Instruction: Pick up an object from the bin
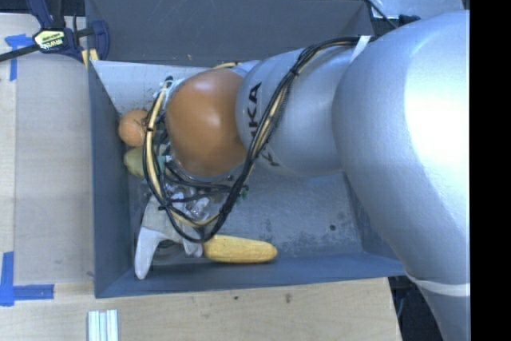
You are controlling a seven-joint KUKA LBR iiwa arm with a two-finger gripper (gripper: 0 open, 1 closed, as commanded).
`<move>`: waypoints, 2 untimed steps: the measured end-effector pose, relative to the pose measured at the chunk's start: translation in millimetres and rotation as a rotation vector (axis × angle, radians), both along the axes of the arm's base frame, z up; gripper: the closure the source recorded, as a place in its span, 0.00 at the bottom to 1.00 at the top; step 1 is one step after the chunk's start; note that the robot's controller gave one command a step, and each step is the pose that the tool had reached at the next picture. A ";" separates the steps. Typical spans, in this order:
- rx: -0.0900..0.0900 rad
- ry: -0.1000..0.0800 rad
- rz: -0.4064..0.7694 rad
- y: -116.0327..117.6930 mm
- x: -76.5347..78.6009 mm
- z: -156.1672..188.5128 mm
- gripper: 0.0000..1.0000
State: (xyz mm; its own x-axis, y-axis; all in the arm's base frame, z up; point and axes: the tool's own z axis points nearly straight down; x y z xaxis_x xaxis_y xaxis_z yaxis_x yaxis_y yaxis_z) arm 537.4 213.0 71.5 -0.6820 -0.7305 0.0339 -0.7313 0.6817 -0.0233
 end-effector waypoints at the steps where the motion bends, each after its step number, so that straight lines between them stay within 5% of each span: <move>1: 0.000 0.001 0.000 -0.7 -0.5 2.6 1.00; 2: -0.004 0.003 -0.003 -3.0 -0.9 17.5 1.00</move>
Offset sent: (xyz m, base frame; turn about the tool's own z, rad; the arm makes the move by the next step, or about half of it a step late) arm 0.0000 0.0001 0.0688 0.0000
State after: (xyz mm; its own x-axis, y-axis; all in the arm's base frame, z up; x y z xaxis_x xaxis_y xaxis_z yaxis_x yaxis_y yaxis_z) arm 536.5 210.0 89.0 -0.6841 -0.7284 0.0387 -0.7293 0.6837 -0.0244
